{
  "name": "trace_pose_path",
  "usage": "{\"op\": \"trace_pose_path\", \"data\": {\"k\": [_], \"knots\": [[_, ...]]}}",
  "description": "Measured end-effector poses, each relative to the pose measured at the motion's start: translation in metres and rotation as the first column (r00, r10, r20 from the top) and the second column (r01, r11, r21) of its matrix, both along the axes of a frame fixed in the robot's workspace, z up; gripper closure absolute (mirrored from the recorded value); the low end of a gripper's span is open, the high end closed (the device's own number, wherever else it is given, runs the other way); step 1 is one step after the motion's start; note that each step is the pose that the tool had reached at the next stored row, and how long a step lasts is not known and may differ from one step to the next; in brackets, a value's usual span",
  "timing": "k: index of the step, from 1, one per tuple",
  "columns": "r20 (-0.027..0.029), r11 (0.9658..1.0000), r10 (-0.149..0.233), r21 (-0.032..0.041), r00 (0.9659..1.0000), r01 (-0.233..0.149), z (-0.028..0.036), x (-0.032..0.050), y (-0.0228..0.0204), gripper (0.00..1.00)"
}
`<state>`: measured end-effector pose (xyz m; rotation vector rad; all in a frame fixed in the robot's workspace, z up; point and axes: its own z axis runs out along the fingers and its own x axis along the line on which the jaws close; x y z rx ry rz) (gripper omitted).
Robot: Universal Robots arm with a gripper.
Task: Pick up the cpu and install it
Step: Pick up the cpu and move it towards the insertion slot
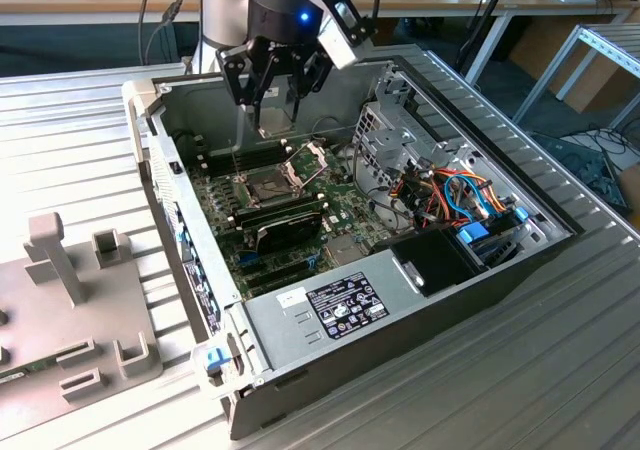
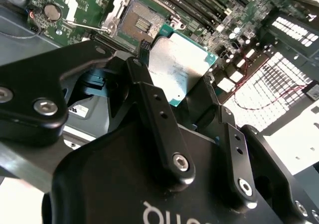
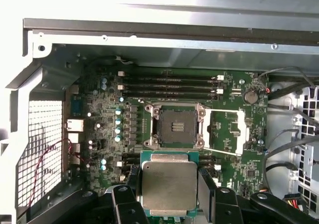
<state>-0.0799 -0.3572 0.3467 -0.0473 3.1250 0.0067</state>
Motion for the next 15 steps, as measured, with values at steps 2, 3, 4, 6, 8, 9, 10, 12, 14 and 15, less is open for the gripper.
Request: {"op": "trace_pose_path", "data": {"k": [2,3,4,6,8,9,10,12,14,15], "knots": [[-0.0002,1.0000,0.000,-0.0001,1.0000,0.000,-0.0027,0.0000,0.0023,0.45],[-0.0002,1.0000,0.000,-0.0001,1.0000,0.000,-0.0031,0.0000,0.0035,0.45],[-0.0002,1.0000,0.000,-0.0002,1.0000,0.000,-0.0035,0.0000,0.0050,0.45],[-0.0003,1.0000,0.000,0.0000,1.0000,0.000,-0.0051,0.0011,0.0084,0.45],[-0.0007,1.0000,0.000,-0.0001,1.0000,0.000,-0.0069,0.0046,0.0098,0.45],[-0.0009,1.0000,0.000,-0.0001,1.0000,0.000,-0.0077,0.0067,0.0102,0.45],[-0.0012,1.0000,0.000,-0.0001,1.0000,0.000,-0.0087,0.0094,0.0106,0.45],[-0.0017,1.0000,0.000,0.0000,1.0000,0.000,-0.0113,0.0176,0.0118,0.45],[-0.0018,1.0000,0.000,0.0000,1.0000,0.000,-0.0137,0.0205,0.0135,0.45],[-0.0020,1.0000,0.000,-0.0001,1.0000,0.000,-0.0151,0.0207,0.0143,0.45]]}}
